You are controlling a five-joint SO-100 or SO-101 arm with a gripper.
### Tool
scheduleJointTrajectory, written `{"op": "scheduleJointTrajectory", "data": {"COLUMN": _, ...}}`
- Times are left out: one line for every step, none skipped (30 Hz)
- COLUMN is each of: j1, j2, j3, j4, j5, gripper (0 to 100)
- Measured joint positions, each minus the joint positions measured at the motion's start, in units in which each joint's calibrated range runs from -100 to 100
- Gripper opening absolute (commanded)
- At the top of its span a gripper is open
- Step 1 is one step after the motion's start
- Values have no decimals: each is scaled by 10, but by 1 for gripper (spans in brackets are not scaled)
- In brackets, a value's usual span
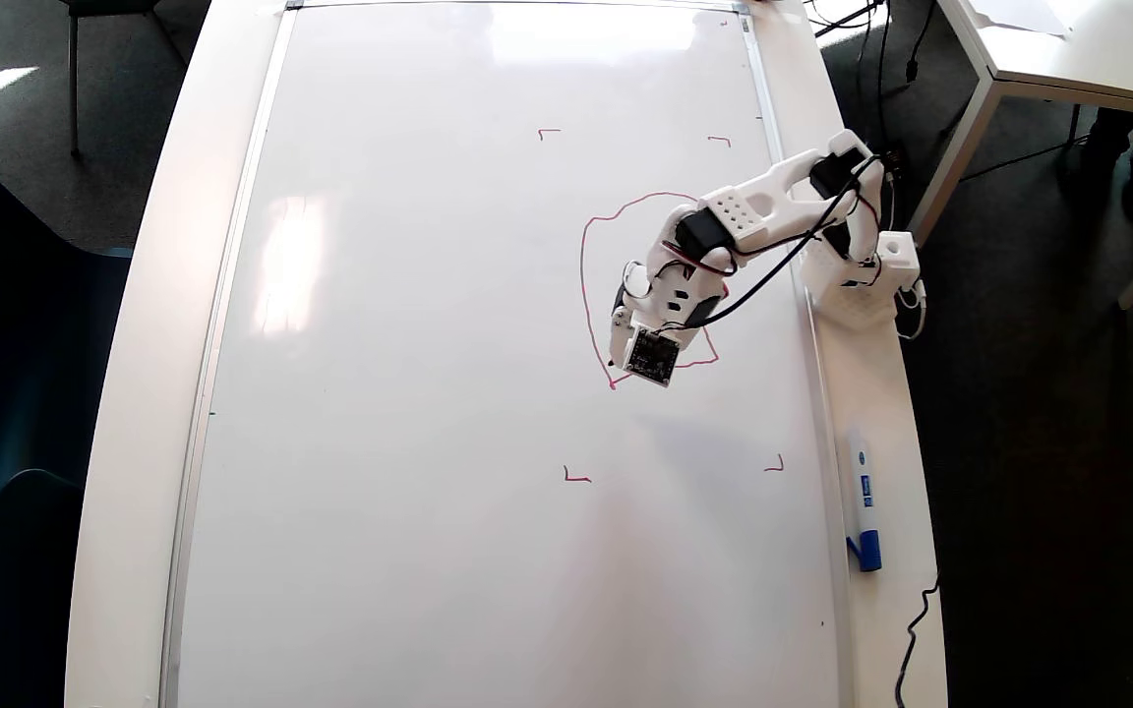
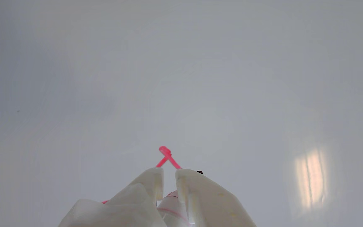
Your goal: Draw on a whiteboard a robot head using a pen attached to the gripper
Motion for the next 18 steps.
{"op": "scheduleJointTrajectory", "data": {"j1": 2, "j2": -6, "j3": 9, "j4": 10, "j5": 0, "gripper": 1}}
{"op": "scheduleJointTrajectory", "data": {"j1": 3, "j2": -12, "j3": 24, "j4": 17, "j5": 0, "gripper": 1}}
{"op": "scheduleJointTrajectory", "data": {"j1": 3, "j2": -12, "j3": 26, "j4": 18, "j5": 0, "gripper": 1}}
{"op": "scheduleJointTrajectory", "data": {"j1": 7, "j2": -13, "j3": 38, "j4": 12, "j5": 0, "gripper": 1}}
{"op": "scheduleJointTrajectory", "data": {"j1": 11, "j2": -16, "j3": 49, "j4": 24, "j5": 0, "gripper": 1}}
{"op": "scheduleJointTrajectory", "data": {"j1": 17, "j2": -16, "j3": 59, "j4": 24, "j5": 0, "gripper": 1}}
{"op": "scheduleJointTrajectory", "data": {"j1": 30, "j2": -16, "j3": 71, "j4": 24, "j5": 0, "gripper": 1}}
{"op": "scheduleJointTrajectory", "data": {"j1": 38, "j2": -16, "j3": 72, "j4": 23, "j5": 0, "gripper": 1}}
{"op": "scheduleJointTrajectory", "data": {"j1": 44, "j2": -16, "j3": 80, "j4": 21, "j5": 0, "gripper": 1}}
{"op": "scheduleJointTrajectory", "data": {"j1": 50, "j2": -17, "j3": 84, "j4": 24, "j5": 0, "gripper": 1}}
{"op": "scheduleJointTrajectory", "data": {"j1": 57, "j2": -17, "j3": 84, "j4": 23, "j5": 0, "gripper": 1}}
{"op": "scheduleJointTrajectory", "data": {"j1": 72, "j2": -18, "j3": 84, "j4": 23, "j5": 0, "gripper": 1}}
{"op": "scheduleJointTrajectory", "data": {"j1": 79, "j2": -18, "j3": 84, "j4": 23, "j5": 0, "gripper": 1}}
{"op": "scheduleJointTrajectory", "data": {"j1": 84, "j2": -18, "j3": 84, "j4": 23, "j5": 0, "gripper": 1}}
{"op": "scheduleJointTrajectory", "data": {"j1": 87, "j2": -18, "j3": 85, "j4": 23, "j5": 0, "gripper": 1}}
{"op": "scheduleJointTrajectory", "data": {"j1": 87, "j2": -18, "j3": 85, "j4": 23, "j5": 0, "gripper": 1}}
{"op": "scheduleJointTrajectory", "data": {"j1": 84, "j2": -18, "j3": 85, "j4": 23, "j5": 0, "gripper": 1}}
{"op": "scheduleJointTrajectory", "data": {"j1": 81, "j2": -18, "j3": 89, "j4": 23, "j5": 0, "gripper": 1}}
